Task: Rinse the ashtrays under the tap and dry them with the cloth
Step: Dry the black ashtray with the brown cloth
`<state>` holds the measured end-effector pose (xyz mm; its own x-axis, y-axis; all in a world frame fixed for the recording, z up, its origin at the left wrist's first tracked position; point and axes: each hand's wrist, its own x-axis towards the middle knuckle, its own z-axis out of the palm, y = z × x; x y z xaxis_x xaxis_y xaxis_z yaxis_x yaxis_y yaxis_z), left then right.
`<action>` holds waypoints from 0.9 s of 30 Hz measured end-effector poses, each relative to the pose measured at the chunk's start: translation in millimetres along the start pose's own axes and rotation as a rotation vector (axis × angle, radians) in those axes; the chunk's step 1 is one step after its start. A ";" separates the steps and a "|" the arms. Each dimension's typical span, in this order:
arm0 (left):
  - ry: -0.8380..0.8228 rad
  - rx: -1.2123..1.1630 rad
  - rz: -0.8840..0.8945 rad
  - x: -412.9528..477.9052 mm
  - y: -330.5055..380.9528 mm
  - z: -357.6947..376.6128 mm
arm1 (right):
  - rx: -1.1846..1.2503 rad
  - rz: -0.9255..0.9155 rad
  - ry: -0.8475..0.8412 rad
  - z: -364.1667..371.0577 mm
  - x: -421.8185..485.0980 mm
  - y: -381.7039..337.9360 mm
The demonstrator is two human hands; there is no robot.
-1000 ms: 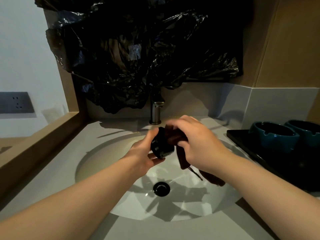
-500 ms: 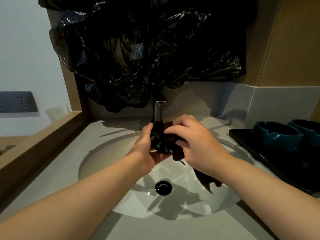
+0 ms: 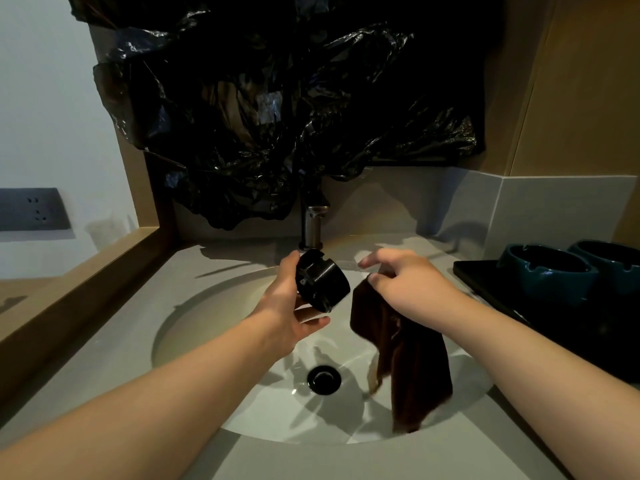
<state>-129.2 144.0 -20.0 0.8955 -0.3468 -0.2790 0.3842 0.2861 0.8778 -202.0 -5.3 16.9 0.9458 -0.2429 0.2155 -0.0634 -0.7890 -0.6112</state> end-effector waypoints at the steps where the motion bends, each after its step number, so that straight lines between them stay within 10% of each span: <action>1: -0.009 -0.007 -0.002 -0.5 0.0 0.8 | 0.018 0.003 -0.044 -0.8 -0.2 -0.3; 9: -0.228 0.130 -0.026 -0.2 -4.8 1.2 | 0.221 -0.019 -0.190 -7.0 -1.2 6.6; 27: -0.244 0.860 0.633 0.7 -6.0 -2.5 | 1.012 0.520 -0.438 -24.6 7.2 30.1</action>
<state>-130.3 144.3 -26.5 0.7707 -0.5514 0.3194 -0.4996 -0.2117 0.8400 -204.9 -44.6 18.8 0.9212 -0.0338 -0.3875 -0.3748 0.1891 -0.9076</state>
